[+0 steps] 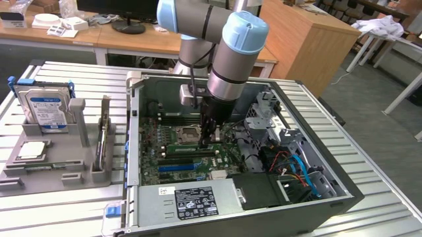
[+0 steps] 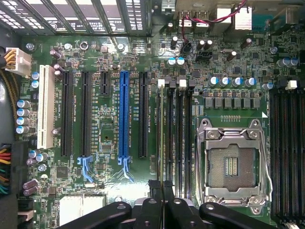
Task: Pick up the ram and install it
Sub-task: 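Insert the ram into the slot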
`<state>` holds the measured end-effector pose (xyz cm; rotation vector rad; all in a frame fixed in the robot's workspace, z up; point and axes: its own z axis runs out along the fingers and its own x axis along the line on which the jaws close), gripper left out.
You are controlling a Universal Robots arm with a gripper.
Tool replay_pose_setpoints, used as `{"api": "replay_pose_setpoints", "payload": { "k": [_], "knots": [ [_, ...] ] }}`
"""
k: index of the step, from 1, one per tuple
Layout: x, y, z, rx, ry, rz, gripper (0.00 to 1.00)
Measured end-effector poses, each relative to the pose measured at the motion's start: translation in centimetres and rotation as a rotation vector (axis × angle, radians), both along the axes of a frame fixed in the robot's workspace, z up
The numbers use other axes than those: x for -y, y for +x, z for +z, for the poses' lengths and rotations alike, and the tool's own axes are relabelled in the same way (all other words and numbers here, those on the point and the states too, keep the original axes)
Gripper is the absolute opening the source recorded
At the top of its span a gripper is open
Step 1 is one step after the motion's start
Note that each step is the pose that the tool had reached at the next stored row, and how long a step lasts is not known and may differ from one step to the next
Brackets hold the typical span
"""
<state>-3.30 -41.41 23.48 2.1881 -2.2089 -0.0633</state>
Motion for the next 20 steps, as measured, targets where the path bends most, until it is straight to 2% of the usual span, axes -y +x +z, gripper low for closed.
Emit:
{"api": "replay_pose_setpoints", "payload": {
  "k": [20],
  "knots": [
    [0.0,-0.04,-0.13,0.001,0.0,0.0,0.12]
  ]
}}
